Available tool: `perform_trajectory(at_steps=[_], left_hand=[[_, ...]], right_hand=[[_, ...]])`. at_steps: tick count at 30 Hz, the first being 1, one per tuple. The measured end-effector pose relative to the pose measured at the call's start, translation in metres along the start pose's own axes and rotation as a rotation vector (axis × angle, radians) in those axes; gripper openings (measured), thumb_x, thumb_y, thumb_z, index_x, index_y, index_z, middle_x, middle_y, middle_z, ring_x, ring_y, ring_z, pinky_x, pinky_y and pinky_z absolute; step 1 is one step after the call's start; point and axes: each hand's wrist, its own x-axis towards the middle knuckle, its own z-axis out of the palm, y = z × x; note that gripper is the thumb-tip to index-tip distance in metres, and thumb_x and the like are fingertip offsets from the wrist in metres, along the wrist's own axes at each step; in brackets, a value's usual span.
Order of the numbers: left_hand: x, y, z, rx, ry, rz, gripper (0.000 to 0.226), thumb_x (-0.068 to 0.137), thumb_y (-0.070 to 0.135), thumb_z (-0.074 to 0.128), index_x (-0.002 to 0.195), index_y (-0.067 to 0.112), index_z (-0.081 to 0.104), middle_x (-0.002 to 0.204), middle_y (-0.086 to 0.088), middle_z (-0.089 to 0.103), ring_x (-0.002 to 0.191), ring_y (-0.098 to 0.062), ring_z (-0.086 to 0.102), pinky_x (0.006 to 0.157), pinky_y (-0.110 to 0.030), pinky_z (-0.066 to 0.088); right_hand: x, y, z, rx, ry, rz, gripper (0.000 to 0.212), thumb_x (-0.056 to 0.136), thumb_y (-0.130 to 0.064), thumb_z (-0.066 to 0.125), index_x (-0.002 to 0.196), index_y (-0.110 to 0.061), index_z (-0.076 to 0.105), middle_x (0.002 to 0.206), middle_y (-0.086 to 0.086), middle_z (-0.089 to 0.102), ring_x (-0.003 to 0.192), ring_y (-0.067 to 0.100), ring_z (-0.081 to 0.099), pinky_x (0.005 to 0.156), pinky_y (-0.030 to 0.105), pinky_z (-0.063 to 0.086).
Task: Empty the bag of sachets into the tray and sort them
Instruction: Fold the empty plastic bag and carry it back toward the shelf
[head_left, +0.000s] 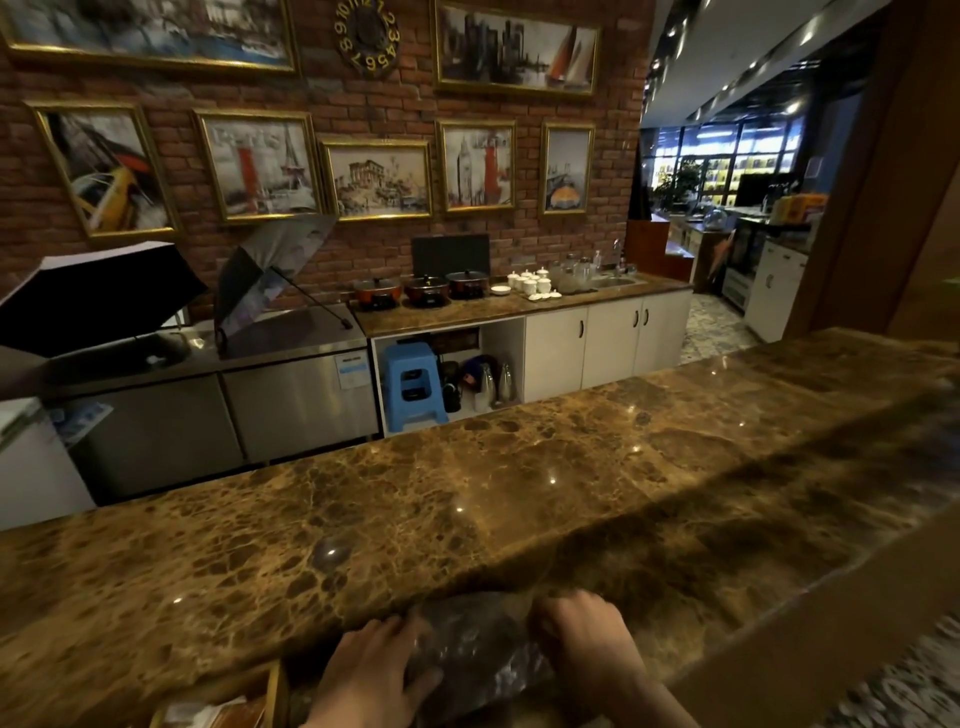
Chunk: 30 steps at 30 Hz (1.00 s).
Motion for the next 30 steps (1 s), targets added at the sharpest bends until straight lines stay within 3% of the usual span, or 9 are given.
perform_trajectory(at_steps=[3, 7, 12, 20, 30], left_hand=[[-0.001, 0.007, -0.024, -0.151, 0.065, -0.012, 0.069, 0.089, 0.067, 0.048, 0.150, 0.046, 0.023, 0.159, 0.012, 0.031, 0.146, -0.018, 0.032, 0.119, -0.035, 0.024], [-0.001, 0.011, -0.049, -0.297, 0.124, -0.002, 0.062, 0.092, 0.052, 0.057, 0.145, 0.052, 0.025, 0.157, 0.013, 0.034, 0.138, -0.018, 0.042, 0.113, -0.039, 0.038], [-0.008, 0.017, -0.087, -0.372, 0.247, 0.015, 0.065, 0.092, 0.039, 0.063, 0.144, 0.053, 0.027, 0.159, 0.018, 0.027, 0.144, -0.019, 0.035, 0.117, -0.049, 0.036], [-0.012, 0.029, -0.169, -0.309, 0.468, 0.144, 0.060, 0.095, 0.032, 0.062, 0.143, 0.049, 0.031, 0.156, 0.018, 0.030, 0.141, -0.018, 0.037, 0.114, -0.041, 0.038], [-0.024, 0.008, -0.231, -0.145, 0.642, 0.176, 0.057, 0.093, 0.040, 0.063, 0.143, 0.041, 0.035, 0.155, 0.016, 0.035, 0.140, -0.019, 0.042, 0.111, -0.042, 0.041]], right_hand=[[0.001, -0.007, -0.019, 0.051, 0.140, 0.007, 0.020, 0.093, -0.033, 0.056, 0.108, -0.031, 0.071, 0.106, -0.008, 0.072, 0.099, 0.015, 0.067, 0.082, 0.031, 0.051], [-0.001, -0.015, -0.046, 0.085, 0.299, 0.000, 0.019, 0.093, -0.031, 0.059, 0.108, -0.032, 0.070, 0.105, -0.011, 0.072, 0.098, 0.012, 0.067, 0.081, 0.029, 0.053], [0.000, -0.029, -0.082, 0.056, 0.448, -0.045, 0.018, 0.094, -0.031, 0.066, 0.110, -0.034, 0.071, 0.106, -0.012, 0.073, 0.096, 0.010, 0.066, 0.081, 0.028, 0.054], [0.012, -0.060, -0.161, 0.067, 0.670, -0.077, 0.015, 0.092, -0.031, 0.067, 0.106, -0.035, 0.070, 0.104, -0.011, 0.072, 0.095, 0.015, 0.065, 0.075, 0.033, 0.055], [0.023, -0.109, -0.207, 0.089, 0.739, -0.207, 0.016, 0.094, -0.030, 0.066, 0.109, -0.030, 0.072, 0.106, -0.007, 0.072, 0.093, 0.016, 0.063, 0.074, 0.030, 0.054]])
